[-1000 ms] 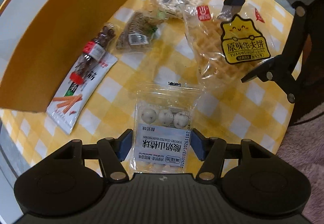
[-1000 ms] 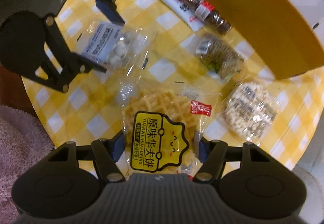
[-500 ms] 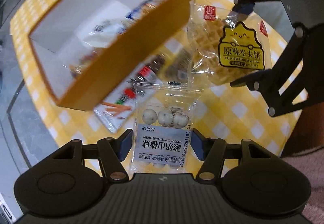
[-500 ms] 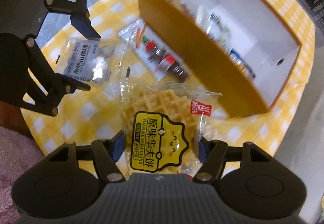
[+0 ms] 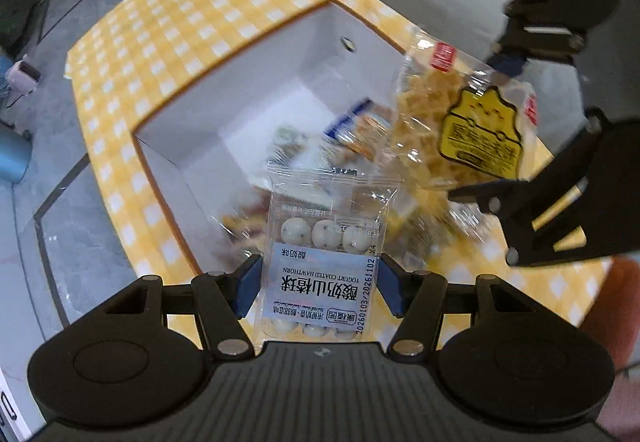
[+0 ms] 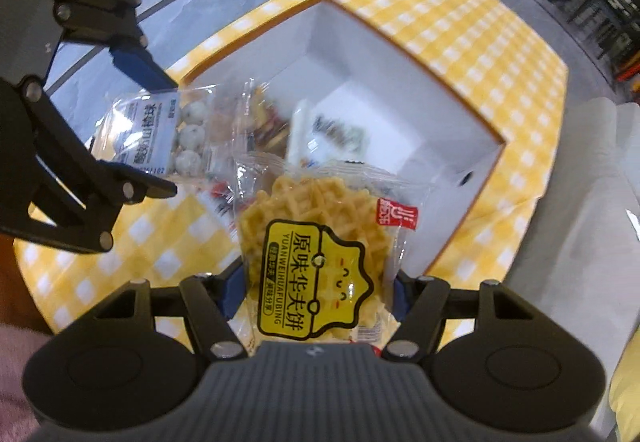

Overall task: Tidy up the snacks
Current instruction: 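Lift both held bags and carry them over the orange box, then open both tools to drop the bags into the box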

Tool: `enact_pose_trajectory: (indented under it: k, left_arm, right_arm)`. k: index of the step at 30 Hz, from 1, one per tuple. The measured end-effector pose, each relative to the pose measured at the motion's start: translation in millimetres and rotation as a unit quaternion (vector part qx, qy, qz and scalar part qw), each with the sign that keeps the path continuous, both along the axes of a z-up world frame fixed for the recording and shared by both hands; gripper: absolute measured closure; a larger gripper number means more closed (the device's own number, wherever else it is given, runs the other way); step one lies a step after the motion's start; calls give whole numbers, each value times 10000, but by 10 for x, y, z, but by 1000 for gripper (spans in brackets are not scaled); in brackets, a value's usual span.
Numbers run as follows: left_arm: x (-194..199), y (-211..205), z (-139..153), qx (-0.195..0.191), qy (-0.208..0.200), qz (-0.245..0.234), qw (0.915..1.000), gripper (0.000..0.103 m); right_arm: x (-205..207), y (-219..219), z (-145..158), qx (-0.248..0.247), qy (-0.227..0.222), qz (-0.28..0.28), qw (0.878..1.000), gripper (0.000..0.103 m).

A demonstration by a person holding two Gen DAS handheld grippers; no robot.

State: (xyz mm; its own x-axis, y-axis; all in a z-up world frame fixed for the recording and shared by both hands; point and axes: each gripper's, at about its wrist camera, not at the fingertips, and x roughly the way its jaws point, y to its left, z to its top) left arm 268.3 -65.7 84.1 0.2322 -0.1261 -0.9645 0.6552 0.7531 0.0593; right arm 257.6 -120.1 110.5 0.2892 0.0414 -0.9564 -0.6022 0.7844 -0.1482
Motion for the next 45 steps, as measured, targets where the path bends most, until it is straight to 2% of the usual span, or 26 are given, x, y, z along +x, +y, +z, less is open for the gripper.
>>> enact_pose_trajectory:
  k: [10,18,22,32,40,45]
  left_arm:
    - [676,67,-318,-377,149,704,9967,33]
    - [1053,103,-658,-287,258,1244,9915,33]
    - [1230,126,-803,-220,362,1520,9875,33]
    - [1390,106,-1105,2,513,1685,9844,33]
    - [1446,174,-1210,-47,560,1803,9820,33]
    - [1446,204,-1132,-175,441,1876,9811,34]
  right_arm:
    - [547,-157,-293,242,-124,-403,9988,37]
    - [910,-170,-719,392,19,-535,9978,37]
    - [1054,-124,-857,318,-97,-566,9978,37]
    - [1196,-82,-1274,17,151,-665,9977,36]
    - [1266,-120,-1350,47,259,-692,9973,35]
    - [1322,-169,-1285,141,97,-737,9971,24]
